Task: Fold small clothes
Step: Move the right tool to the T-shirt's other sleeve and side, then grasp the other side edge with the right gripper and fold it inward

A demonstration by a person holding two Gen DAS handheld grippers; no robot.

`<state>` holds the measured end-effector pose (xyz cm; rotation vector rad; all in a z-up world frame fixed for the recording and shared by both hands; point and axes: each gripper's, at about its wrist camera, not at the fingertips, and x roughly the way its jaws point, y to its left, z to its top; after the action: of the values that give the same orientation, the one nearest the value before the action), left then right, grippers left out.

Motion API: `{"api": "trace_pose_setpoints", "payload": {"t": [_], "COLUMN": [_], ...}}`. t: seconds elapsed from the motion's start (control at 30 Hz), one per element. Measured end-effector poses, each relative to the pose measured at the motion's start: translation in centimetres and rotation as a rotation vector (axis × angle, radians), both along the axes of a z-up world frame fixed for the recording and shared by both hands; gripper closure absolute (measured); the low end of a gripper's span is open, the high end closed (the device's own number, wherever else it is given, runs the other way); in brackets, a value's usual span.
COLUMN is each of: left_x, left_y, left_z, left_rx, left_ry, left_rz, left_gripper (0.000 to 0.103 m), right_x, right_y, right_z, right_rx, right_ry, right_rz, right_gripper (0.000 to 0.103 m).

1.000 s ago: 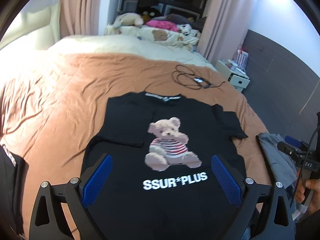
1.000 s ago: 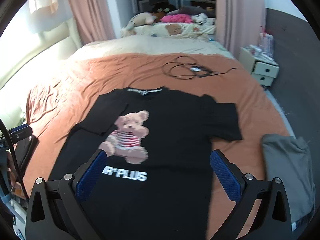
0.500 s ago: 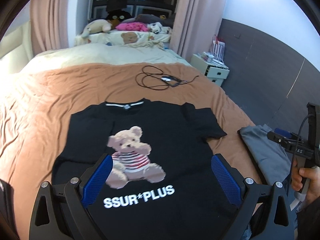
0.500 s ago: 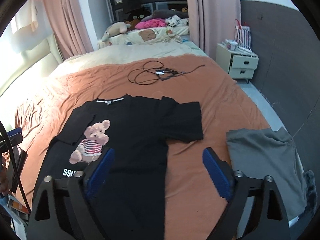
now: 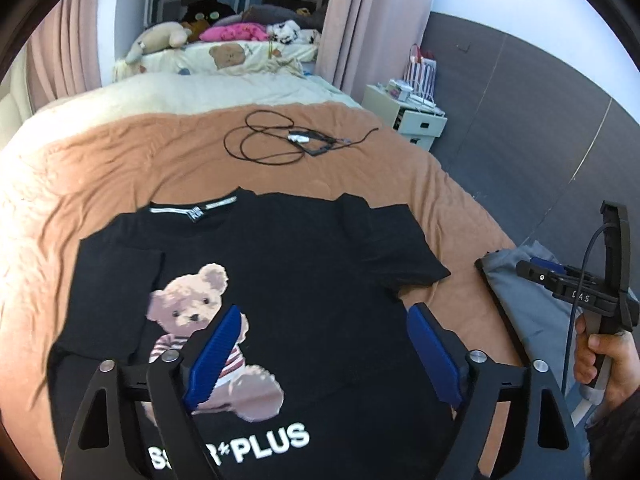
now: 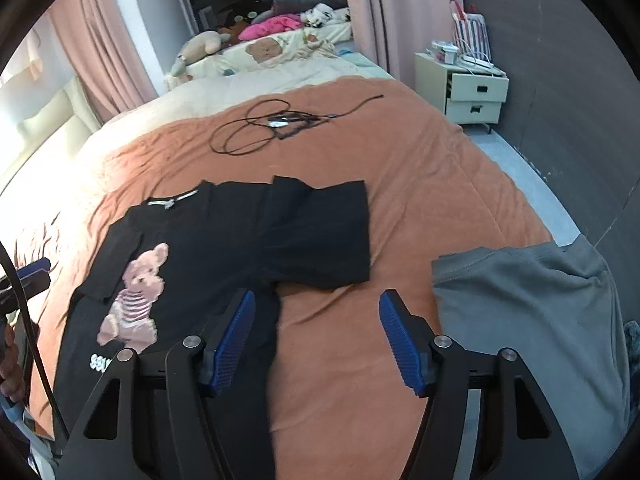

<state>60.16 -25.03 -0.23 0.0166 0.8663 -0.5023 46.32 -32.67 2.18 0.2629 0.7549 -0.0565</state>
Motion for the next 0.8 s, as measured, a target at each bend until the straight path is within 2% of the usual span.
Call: {"api": "trace_pose_setpoints", "payload": {"t": [0.1, 0.27, 0.6, 0.8], "left_x": [2.0, 5.1, 11.0, 14.0], "left_y": [-1.1, -2.6, -4.5, -5.6], "left_z": [-1.6, -4.5, -9.4, -12.2], "left_rx": [0.005, 0.019, 0.037, 0.036], "left_ry": [0.024, 0.060, 0.099, 0.122], "left_rz": [0.001, -0.004, -0.033, -0.042], "left_gripper": [0.026, 0.034, 0.047, 0.050], "right_x": [2.1, 6.5, 14.8, 18.7], "right_y": [-1.1, -2.5, -4.5, -5.5], "right_z": [-1.3, -3.9, -7.3, -10.1], "right_rx": [0.024, 0.055, 0.065, 0.055], "right_ry": [0.008, 0.038, 0.069, 0.110], "right_rz": [-0.002, 0.005, 0.017, 0.004], "right_gripper": [0.041, 0.051, 0.051, 0.052]}}
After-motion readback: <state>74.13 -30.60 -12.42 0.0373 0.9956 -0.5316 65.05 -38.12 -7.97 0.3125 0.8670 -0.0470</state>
